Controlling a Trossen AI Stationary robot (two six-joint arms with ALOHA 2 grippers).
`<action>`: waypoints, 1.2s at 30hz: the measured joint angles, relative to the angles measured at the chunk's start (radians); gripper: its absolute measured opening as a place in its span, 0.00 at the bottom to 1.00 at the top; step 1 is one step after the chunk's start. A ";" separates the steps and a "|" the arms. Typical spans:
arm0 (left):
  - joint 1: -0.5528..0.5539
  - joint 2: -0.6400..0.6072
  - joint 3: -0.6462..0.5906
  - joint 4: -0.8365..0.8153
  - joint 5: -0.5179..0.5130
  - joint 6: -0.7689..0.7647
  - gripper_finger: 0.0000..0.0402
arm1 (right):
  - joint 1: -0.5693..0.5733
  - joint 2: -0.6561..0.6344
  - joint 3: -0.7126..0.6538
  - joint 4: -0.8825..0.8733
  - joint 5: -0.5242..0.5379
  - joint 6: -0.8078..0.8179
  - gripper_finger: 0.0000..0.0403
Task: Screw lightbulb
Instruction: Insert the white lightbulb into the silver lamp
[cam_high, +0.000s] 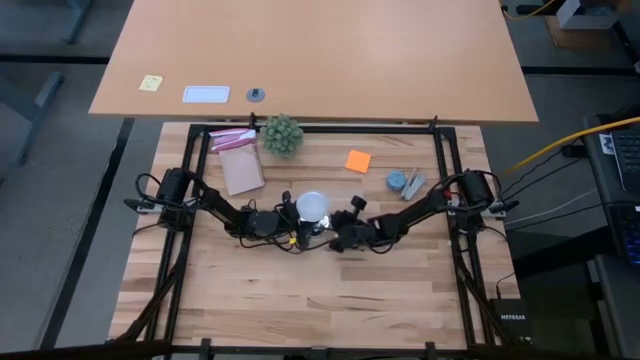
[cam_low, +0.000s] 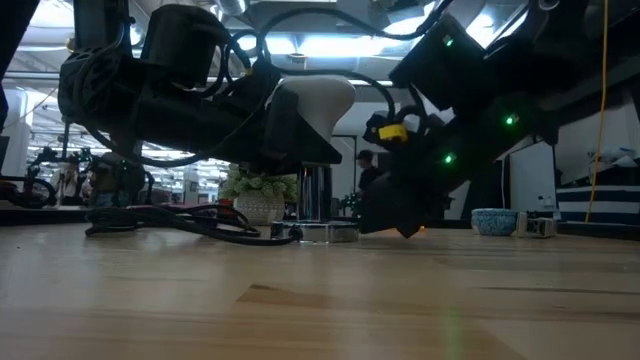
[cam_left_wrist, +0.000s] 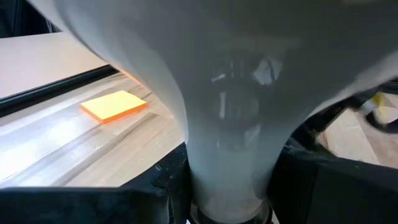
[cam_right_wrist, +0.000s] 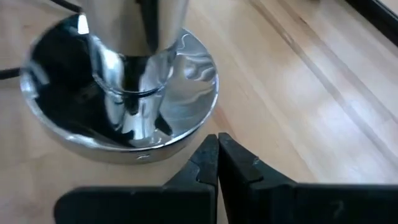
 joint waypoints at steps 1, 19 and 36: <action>0.000 0.000 0.000 0.000 -0.001 0.000 0.38 | 0.005 -0.012 0.000 -0.010 0.001 -0.001 0.02; 0.001 0.000 -0.002 0.011 -0.013 -0.004 0.38 | 0.102 -0.264 0.000 -0.106 -0.109 -0.076 0.02; 0.001 0.000 -0.002 0.013 -0.015 -0.004 0.38 | 0.102 -0.264 0.000 -0.106 -0.241 -0.114 0.02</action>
